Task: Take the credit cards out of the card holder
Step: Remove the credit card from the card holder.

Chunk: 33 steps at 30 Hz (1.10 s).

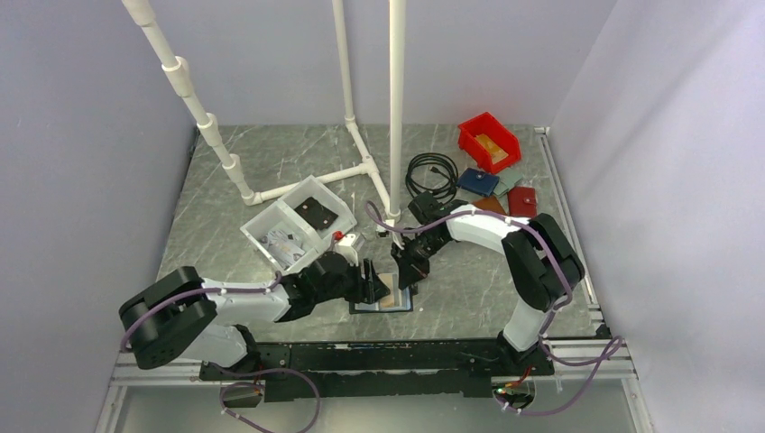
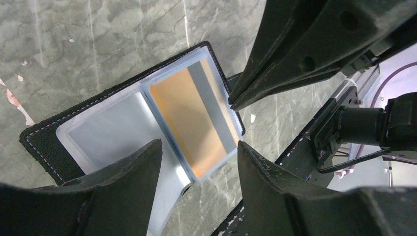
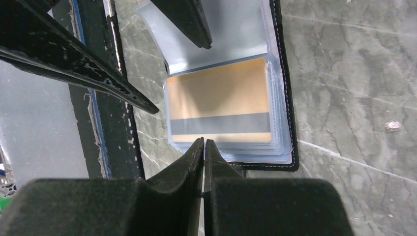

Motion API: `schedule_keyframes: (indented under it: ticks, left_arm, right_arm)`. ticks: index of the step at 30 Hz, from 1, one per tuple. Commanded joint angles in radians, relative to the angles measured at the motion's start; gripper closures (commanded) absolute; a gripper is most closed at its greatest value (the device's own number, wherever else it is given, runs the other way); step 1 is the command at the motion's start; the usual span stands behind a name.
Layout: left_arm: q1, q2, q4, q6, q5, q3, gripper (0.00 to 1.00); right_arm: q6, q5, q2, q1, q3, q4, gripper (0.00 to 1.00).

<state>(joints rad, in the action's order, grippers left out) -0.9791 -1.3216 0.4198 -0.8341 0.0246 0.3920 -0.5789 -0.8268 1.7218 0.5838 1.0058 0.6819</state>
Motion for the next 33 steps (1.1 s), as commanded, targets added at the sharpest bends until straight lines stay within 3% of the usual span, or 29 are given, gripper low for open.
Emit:
schedule_keyframes:
  ticks: [1,14,26,33]
  left_arm:
    - [0.011,-0.044,0.068,-0.018,0.053,0.047,0.37]
    - [0.023,-0.123,0.063,-0.034,0.072,0.065,0.36]
    - [0.027,-0.142,0.073,-0.037,0.100,0.070,0.35]
    - [0.028,-0.179,0.098,-0.040,0.120,0.067,0.33]
  right_arm:
    - [0.012,0.005,0.015,0.008,0.043,0.014,0.94]
    - [-0.069,0.042,0.052,0.010,0.105,0.124,0.92]
    - [-0.029,0.064,0.090,0.029,0.106,0.106,0.92]
    - [0.028,-0.004,0.111,0.031,0.117,0.080,0.92]
